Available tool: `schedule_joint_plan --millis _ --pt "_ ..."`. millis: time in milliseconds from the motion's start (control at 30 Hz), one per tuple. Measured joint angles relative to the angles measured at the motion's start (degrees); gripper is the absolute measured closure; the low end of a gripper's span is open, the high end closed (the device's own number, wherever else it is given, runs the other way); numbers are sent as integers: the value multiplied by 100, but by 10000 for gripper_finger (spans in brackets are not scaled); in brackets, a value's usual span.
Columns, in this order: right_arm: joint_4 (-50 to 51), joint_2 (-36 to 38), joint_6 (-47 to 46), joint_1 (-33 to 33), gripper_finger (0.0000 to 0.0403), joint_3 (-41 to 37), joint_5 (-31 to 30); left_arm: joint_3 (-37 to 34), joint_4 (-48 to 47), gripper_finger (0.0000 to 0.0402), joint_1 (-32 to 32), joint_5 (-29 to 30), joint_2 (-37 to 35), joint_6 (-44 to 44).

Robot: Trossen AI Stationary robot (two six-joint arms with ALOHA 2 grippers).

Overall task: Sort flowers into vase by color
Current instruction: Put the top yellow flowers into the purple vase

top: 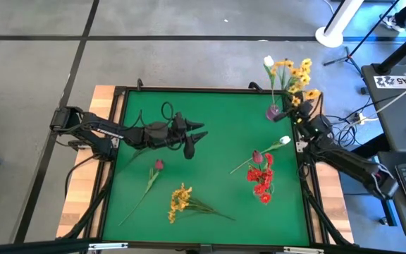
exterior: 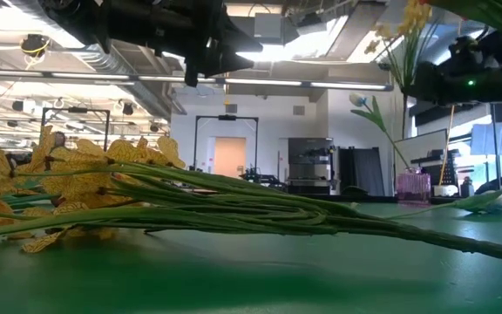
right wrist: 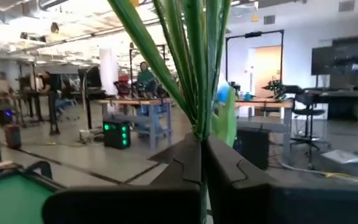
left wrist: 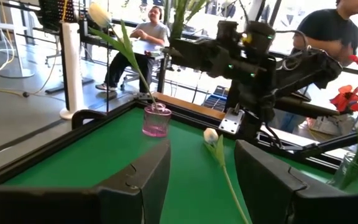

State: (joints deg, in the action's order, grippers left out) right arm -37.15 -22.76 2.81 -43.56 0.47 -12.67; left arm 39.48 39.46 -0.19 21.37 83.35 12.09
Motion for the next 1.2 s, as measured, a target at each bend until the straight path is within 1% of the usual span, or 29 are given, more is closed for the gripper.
schedule_joint_plan --millis 100,200,367,533,867,1000,1200 --pt "280 -135 -126 -393 403 0 -25 0 0 229 -4 -2 0 14" --pt "219 -278 -282 -551 403 0 -35 0 2 229 4 0 0 45" --pt "280 -516 -261 -563 403 -2 -325 0 17 229 25 14 0 90" --pt "482 -855 -258 -561 403 -2 -325 0 20 229 26 15 0 93" --pt "467 -1323 -304 -561 402 -4 -332 0 20 229 26 20 0 106" --pt "623 -1398 -447 -561 389 -4 -331 0 20 229 28 22 0 106" --pt "755 -1397 -542 -561 355 -4 -321 0 20 229 28 22 0 102"
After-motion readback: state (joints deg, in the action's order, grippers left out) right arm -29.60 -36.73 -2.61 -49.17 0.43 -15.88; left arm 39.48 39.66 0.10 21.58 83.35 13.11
